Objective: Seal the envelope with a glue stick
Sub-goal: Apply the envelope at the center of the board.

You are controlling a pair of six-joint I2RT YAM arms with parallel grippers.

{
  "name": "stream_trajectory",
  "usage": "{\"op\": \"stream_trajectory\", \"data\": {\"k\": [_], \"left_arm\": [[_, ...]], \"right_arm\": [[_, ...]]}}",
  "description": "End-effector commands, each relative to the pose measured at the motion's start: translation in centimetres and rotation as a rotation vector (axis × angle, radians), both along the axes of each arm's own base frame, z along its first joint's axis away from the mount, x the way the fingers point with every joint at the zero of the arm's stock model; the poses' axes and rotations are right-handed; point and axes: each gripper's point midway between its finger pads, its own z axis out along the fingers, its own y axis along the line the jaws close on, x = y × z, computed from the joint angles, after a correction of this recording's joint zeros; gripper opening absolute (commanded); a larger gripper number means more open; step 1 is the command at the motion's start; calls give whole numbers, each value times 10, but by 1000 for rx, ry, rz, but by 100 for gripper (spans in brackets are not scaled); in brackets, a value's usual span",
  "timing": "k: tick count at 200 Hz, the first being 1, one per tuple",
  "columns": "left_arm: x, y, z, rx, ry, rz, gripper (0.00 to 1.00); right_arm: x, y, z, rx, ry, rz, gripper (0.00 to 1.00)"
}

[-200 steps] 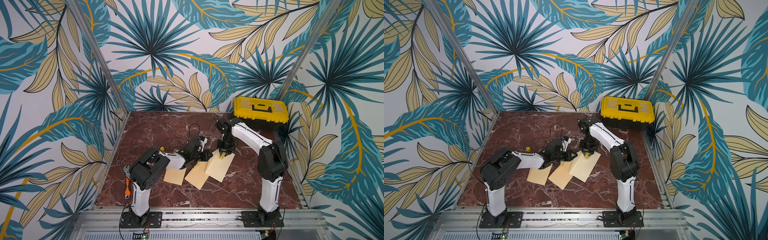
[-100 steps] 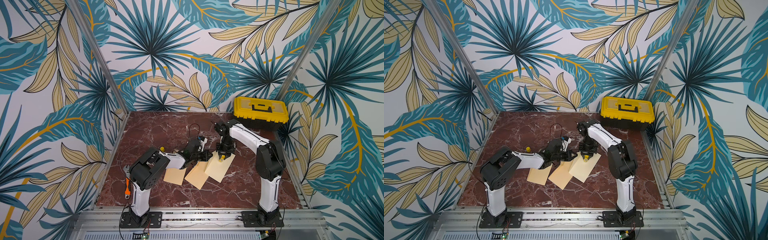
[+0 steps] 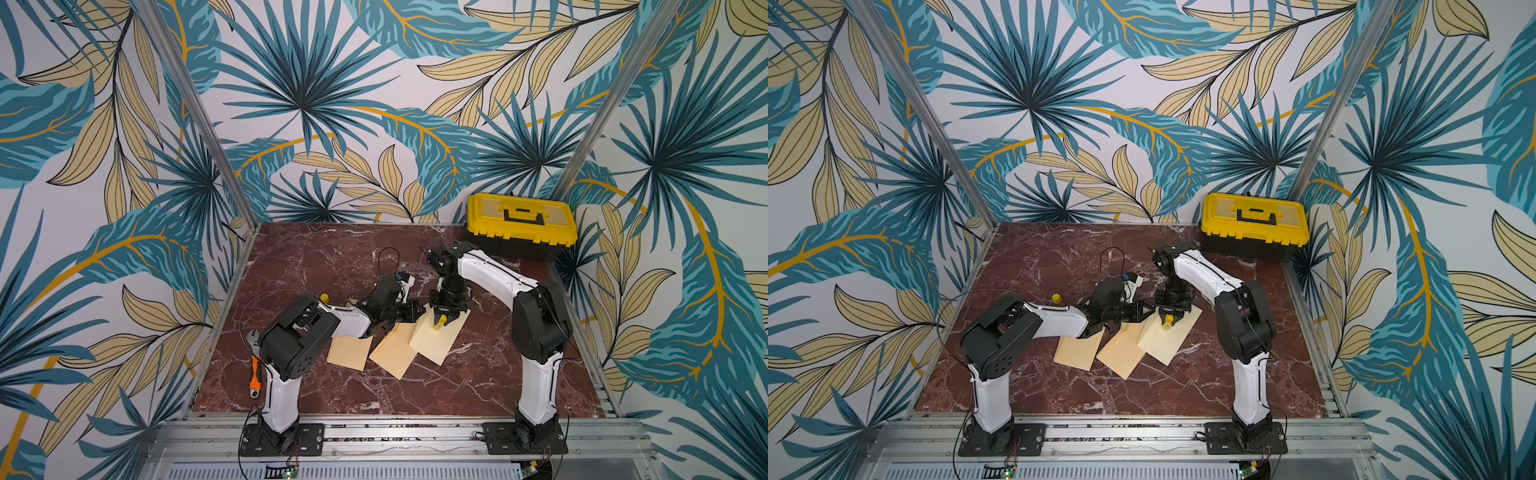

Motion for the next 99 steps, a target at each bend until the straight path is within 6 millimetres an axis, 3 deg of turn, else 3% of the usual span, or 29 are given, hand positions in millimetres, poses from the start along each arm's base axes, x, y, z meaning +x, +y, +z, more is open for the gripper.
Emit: {"op": "stream_trajectory", "data": {"k": [1,67,99], "left_arm": [[-4,5,-5,10,3,-8,4],[-4,6,-5,14,2,-6,3],[-4,5,-5,14,1,-7,3]], "right_arm": [[1,-19,-10,-129,6,28,0],[25,-16,-5,-141,-64,21,0],[20,-3,-10,-69,-32,17,0]]}}
